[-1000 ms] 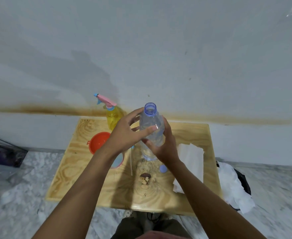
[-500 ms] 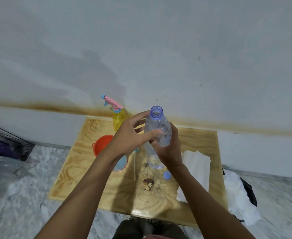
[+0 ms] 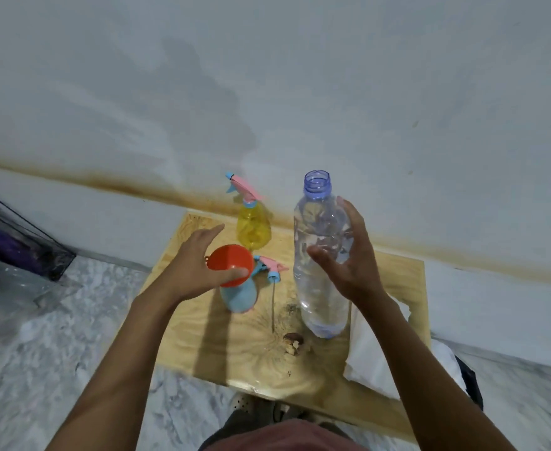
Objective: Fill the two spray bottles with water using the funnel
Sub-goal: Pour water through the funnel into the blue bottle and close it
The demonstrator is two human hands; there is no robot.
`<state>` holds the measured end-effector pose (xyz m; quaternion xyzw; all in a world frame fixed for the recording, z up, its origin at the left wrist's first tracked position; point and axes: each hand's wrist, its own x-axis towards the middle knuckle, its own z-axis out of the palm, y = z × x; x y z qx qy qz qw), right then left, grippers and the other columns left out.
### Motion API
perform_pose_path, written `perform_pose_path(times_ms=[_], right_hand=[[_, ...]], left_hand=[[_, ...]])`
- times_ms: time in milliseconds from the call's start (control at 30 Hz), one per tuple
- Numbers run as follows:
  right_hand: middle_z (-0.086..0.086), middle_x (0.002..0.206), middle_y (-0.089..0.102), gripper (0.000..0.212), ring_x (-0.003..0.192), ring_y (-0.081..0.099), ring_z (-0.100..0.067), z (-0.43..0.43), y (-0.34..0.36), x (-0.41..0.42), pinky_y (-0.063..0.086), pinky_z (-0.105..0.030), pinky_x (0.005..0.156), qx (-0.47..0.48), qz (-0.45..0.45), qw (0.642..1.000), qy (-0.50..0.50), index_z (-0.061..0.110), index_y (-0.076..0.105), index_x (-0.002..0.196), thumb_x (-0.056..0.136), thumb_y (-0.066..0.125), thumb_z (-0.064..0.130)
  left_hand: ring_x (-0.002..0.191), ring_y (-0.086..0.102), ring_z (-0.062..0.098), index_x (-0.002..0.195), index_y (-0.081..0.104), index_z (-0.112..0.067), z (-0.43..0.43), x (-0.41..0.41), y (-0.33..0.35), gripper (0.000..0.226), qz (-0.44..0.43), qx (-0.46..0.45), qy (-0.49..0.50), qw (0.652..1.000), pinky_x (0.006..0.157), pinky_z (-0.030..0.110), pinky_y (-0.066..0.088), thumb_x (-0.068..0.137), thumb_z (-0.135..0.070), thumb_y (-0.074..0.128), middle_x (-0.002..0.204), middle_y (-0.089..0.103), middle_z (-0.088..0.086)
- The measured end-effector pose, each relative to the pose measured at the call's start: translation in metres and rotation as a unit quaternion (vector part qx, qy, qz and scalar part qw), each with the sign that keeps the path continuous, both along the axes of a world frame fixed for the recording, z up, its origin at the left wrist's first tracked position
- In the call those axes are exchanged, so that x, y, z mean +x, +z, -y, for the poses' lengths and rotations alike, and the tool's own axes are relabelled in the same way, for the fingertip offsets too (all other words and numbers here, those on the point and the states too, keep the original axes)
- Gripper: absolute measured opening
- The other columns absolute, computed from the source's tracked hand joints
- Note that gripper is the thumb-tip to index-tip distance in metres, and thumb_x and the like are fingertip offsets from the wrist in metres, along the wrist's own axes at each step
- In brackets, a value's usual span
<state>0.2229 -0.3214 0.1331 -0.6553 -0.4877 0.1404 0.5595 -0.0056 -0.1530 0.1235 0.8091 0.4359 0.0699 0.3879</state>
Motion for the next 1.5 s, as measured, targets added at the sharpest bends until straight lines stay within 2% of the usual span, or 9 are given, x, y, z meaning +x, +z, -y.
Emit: perform_pose_path(times_ms=[100,233,433,567,767,967,1067,1233,1500], right_hand=[[0.036,0.133,0.038,0.08,0.112,0.051,0.022,0.002,0.008,-0.008,0.046,-0.007,0.088,-0.018,-0.025,0.999,0.028,0.03,0.029,0.142,0.075,0.068,0.049],[0.029,0.13,0.046,0.078,0.11,0.056,0.017,0.005,0.01,-0.02,0.045,-0.004,0.083,-0.054,-0.042,0.996,0.055,0.028,0.034,0.142,0.075,0.068,0.049],[0.043,0.121,0.054,0.066,0.1,0.067,0.002,0.013,0.004,-0.035,0.05,-0.012,0.08,-0.13,-0.034,0.988,0.079,0.054,0.035,0.133,0.075,0.068,0.054],[0.045,0.124,0.051,0.063,0.102,0.064,0.006,0.016,-0.002,-0.043,0.05,-0.012,0.08,-0.177,-0.043,0.979,0.09,0.07,0.034,0.127,0.075,0.067,0.059],[0.025,0.123,0.057,0.063,0.098,0.064,0.008,0.021,-0.015,-0.05,0.054,-0.018,0.068,-0.225,-0.078,0.965,0.112,0.052,0.04,0.134,0.08,0.071,0.047],[0.046,0.115,0.053,0.058,0.102,0.06,0.014,0.022,-0.02,-0.056,0.055,-0.018,0.074,-0.269,-0.067,0.954,0.114,0.06,0.04,0.131,0.083,0.07,0.051],[0.044,0.115,0.055,0.059,0.103,0.06,0.014,0.018,-0.023,-0.055,0.058,-0.027,0.078,-0.29,-0.063,0.948,0.118,0.053,0.043,0.135,0.082,0.07,0.051],[0.031,0.113,0.051,0.05,0.087,0.055,0.026,0.014,-0.019,-0.055,0.049,-0.007,0.061,-0.315,-0.069,0.937,0.134,0.045,0.041,0.13,0.09,0.068,0.033],[0.029,0.121,0.058,0.057,0.108,0.06,0.001,0.009,-0.028,-0.048,0.055,-0.036,0.088,-0.348,-0.041,0.927,0.138,0.06,0.042,0.13,0.079,0.067,0.065]], left_hand=[[0.141,0.033,0.019,0.152,0.028,-0.033,-0.003,-0.01,-0.018,0.112,-0.015,-0.033,-0.01,0.999,0.11,0.035,0.032,0.059,-0.053,0.088,0.156,0.028,-0.001],[0.131,0.044,0.018,0.151,0.034,-0.024,-0.002,-0.011,-0.032,0.107,0.013,-0.028,-0.01,0.999,0.106,0.033,0.039,0.062,-0.043,0.091,0.145,0.04,-0.001],[0.111,0.052,0.016,0.142,0.046,-0.02,0.003,-0.012,-0.039,0.091,0.077,-0.012,-0.003,0.997,0.088,0.026,0.042,0.064,-0.035,0.091,0.118,0.051,-0.006],[0.108,0.051,0.013,0.141,0.047,-0.018,0.006,-0.012,-0.043,0.09,0.097,-0.005,0.006,0.995,0.089,0.028,0.045,0.064,-0.033,0.092,0.118,0.051,-0.006],[0.105,0.054,0.015,0.135,0.053,-0.019,0.005,-0.012,-0.044,0.082,0.118,0.008,0.005,0.993,0.087,0.025,0.043,0.064,-0.034,0.092,0.115,0.055,-0.003],[0.108,0.056,0.015,0.136,0.054,-0.019,0.002,-0.014,-0.049,0.088,0.118,0.019,-0.003,0.993,0.094,0.031,0.049,0.06,-0.044,0.09,0.117,0.057,-0.003],[0.109,0.056,0.017,0.137,0.053,-0.018,0.002,-0.014,-0.049,0.087,0.121,0.019,-0.003,0.992,0.095,0.033,0.049,0.062,-0.041,0.091,0.119,0.057,-0.001],[0.108,0.056,0.017,0.137,0.053,-0.014,0.001,-0.012,-0.05,0.086,0.127,0.024,-0.002,0.992,0.092,0.028,0.047,0.064,-0.038,0.091,0.119,0.058,0.002],[0.106,0.056,0.016,0.134,0.055,-0.016,0.001,-0.013,-0.051,0.082,0.138,0.018,-0.001,0.99,0.088,0.026,0.047,0.064,-0.037,0.092,0.117,0.058,0.001]])
